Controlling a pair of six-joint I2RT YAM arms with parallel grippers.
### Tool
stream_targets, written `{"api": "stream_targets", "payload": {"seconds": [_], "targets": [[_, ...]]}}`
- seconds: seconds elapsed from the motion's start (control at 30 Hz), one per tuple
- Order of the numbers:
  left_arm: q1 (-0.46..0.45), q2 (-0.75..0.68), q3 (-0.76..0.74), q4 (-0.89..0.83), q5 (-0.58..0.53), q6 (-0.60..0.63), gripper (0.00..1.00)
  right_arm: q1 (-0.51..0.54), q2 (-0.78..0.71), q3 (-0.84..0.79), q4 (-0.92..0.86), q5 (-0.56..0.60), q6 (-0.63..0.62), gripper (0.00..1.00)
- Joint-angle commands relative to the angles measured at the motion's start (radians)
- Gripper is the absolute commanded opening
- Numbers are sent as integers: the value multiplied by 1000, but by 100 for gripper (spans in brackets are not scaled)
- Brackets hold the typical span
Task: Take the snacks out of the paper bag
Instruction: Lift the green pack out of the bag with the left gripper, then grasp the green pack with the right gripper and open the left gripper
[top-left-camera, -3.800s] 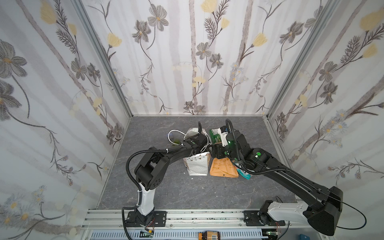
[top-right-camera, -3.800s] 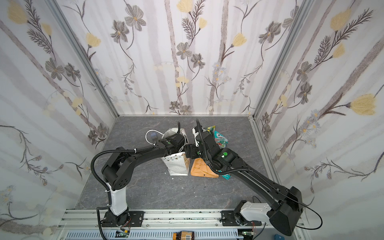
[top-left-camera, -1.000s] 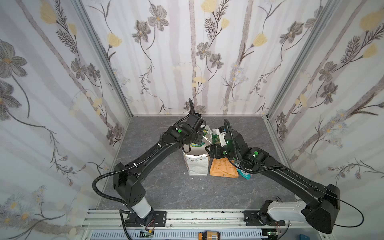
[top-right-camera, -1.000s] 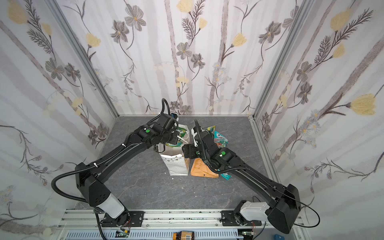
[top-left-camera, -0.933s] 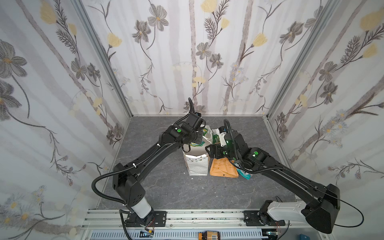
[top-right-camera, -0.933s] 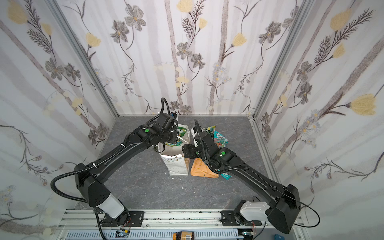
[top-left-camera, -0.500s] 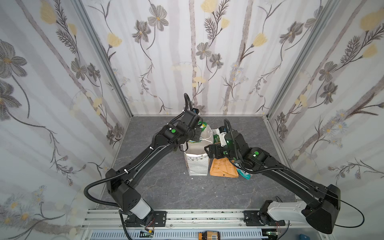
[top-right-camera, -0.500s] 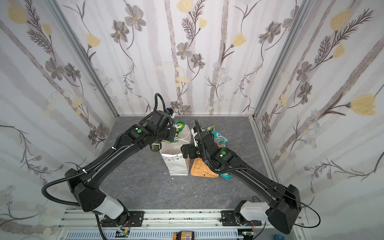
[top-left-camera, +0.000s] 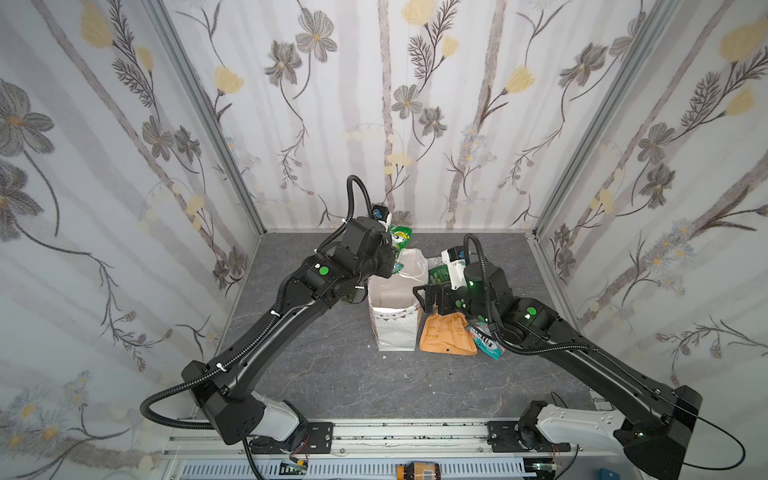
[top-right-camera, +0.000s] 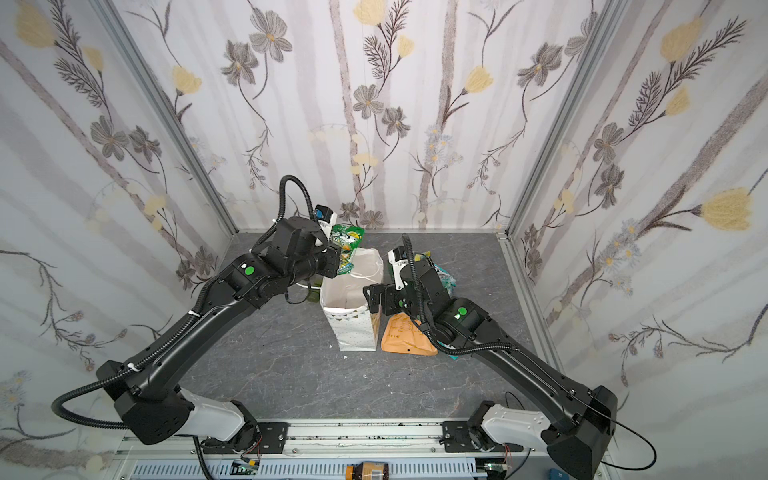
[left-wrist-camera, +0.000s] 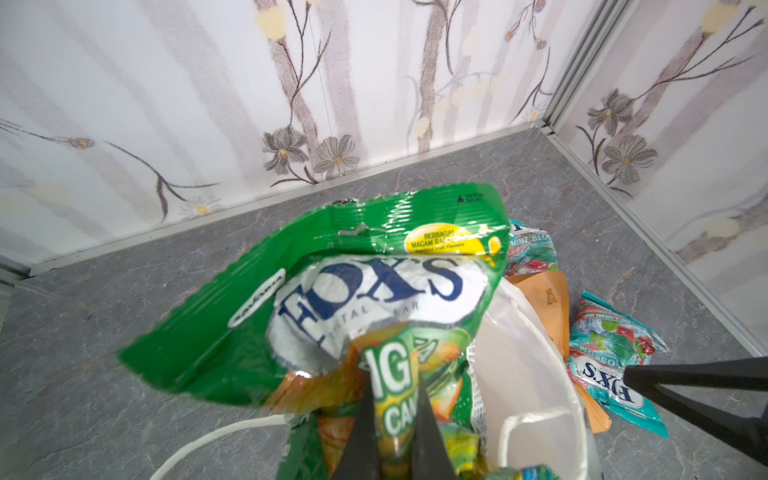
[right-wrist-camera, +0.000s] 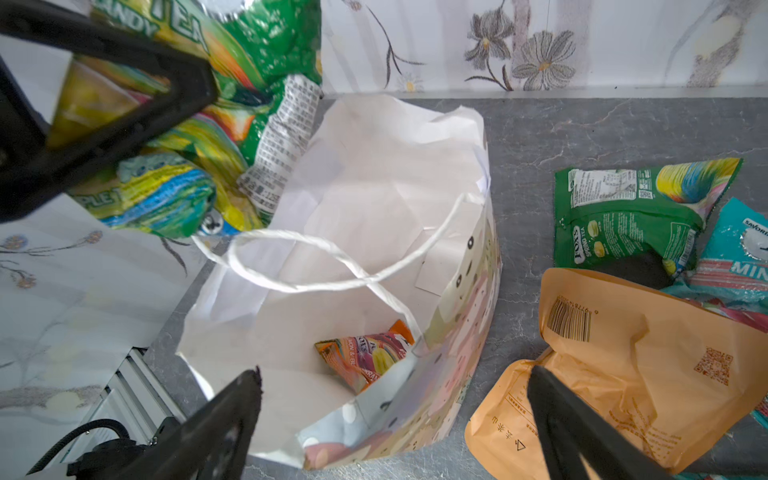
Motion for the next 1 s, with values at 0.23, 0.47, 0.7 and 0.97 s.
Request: {"api": "stream_targets", "payload": {"seconds": [0.23,0.47,0.7,0.97], "targets": [[-10,-120,-74,199,118,61,0,-2,-159,13,161,8,32,100],[-51,-156,-83,243,199,87,0,-54,-237,1,253,-71,116,100],[-120,-161,-80,265,258,133,0,-107,-249,-49,396,-256,230,100],[-200,-149,-66,275,248,192,0,-116,-217,-85,514,-370,303,93]]}}
